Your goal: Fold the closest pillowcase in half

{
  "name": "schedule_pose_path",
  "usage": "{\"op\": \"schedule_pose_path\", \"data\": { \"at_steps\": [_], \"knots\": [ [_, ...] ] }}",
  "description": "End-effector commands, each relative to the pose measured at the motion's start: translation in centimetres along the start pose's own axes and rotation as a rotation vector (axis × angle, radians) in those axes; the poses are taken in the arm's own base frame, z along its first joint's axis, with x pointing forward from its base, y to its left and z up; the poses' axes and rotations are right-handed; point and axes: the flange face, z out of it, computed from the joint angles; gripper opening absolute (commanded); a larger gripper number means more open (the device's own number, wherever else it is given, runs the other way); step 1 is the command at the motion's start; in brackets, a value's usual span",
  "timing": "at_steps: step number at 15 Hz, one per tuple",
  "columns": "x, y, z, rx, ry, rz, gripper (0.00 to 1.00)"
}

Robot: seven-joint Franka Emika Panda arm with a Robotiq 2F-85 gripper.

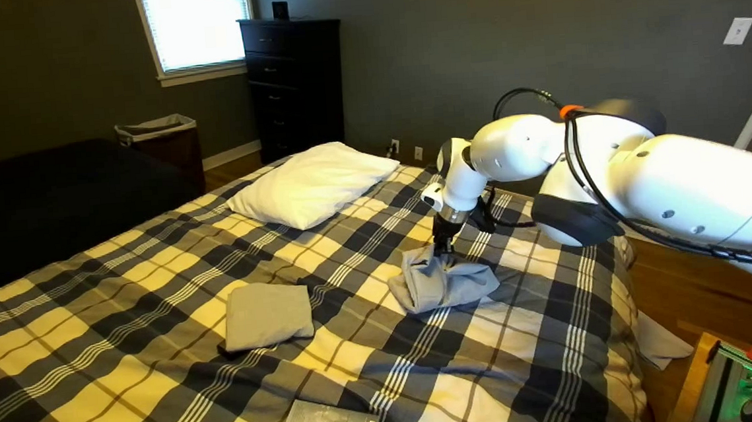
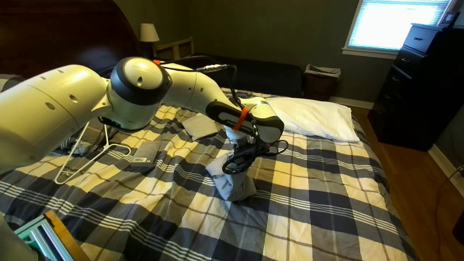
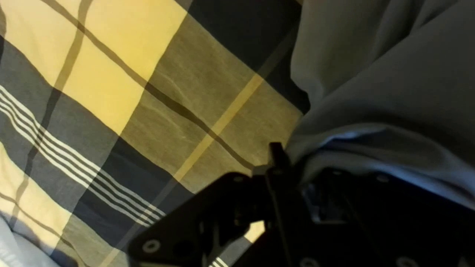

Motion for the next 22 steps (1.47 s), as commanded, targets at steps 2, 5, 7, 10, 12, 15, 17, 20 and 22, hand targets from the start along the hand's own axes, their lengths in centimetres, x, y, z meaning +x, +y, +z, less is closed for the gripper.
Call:
{"op": "schedule_pose_path", "data": {
  "at_steps": [2,5,7,10,12,15,17,20,22],
  "knots": [
    [0.1,-1.2,2.3,-0.001,-0.145,0.093,0.57],
    [0.7,-0.4,0.2,-0.004,-0.138,0.181,0.79],
    [1.9,0.3,-2.4,0.014,-0.083,0.200,0.95],
    [4.0,0.1,-6.6,0.078,0.011,0.189,1.00],
    [4.6,-1.0,-8.5,0.099,0.030,0.188,1.00],
    [4.6,-3.7,-8.5,0.090,-0.043,0.210,1.00],
    [4.1,-5.2,-7.8,0.005,-0.116,0.250,1.00],
    [3.7,-8.2,-6.2,-0.130,-0.154,0.323,1.00],
    [3.5,-10.6,-5.6,-0.176,-0.156,0.372,1.00]
  ]
}}
